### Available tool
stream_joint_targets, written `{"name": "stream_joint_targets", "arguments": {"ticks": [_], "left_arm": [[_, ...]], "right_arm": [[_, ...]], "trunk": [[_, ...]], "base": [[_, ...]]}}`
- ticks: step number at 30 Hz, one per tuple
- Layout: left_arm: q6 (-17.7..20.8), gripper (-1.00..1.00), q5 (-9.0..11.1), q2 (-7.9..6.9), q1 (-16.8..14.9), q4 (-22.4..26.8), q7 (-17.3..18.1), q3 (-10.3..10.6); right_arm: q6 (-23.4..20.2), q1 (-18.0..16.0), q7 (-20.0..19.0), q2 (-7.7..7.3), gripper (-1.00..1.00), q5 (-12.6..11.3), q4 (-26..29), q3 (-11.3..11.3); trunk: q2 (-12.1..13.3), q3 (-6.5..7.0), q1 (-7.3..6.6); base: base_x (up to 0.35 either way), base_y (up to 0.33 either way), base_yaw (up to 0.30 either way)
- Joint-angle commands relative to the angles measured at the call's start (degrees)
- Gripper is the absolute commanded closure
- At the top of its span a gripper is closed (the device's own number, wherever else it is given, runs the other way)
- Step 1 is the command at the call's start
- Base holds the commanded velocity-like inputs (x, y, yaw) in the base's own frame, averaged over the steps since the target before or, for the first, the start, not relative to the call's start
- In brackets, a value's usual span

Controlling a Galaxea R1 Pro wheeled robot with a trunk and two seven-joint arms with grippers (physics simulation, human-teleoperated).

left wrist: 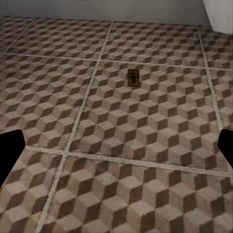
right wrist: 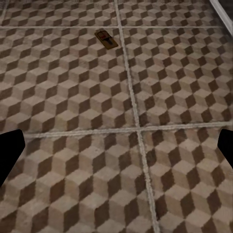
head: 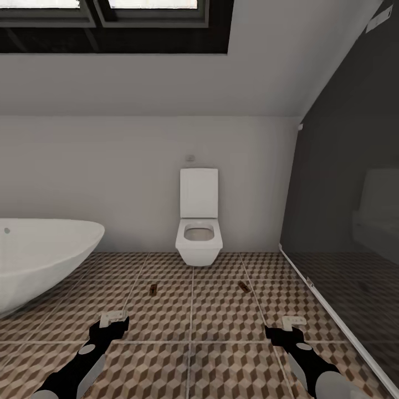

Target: Take the four mousetraps from the cabinet in the bathroom and place them on the bathroom floor. Make sure all four end up on the same floor surface, and ensure that at least two of them are either under or directly next to the same bathroom sink.

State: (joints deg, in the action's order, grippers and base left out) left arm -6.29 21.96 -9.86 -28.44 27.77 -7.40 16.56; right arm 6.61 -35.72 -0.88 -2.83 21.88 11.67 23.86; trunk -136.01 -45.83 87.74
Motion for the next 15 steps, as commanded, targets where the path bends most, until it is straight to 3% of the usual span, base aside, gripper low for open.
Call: {"name": "stream_joint_targets", "arguments": {"ticks": [1, 15], "left_arm": [[-0.2, -1.0, 0.4, -0.07, 0.0, 0.0, -0.4, 0.5], [-0.1, -1.0, 0.5, -0.07, 0.0, -0.1, -0.4, 0.5]], "right_arm": [[0.2, -0.1, -0.1, 0.02, -1.0, 0.5, -0.1, 0.5], [0.2, -0.1, 0.0, 0.02, -1.0, 0.5, -0.1, 0.5]], "trunk": [[0.4, 0.12, -0.24], [6.0, 2.64, -3.31]], "base": [[0.0, 0.0, 0.0], [0.0, 0.0, 0.0]]}}
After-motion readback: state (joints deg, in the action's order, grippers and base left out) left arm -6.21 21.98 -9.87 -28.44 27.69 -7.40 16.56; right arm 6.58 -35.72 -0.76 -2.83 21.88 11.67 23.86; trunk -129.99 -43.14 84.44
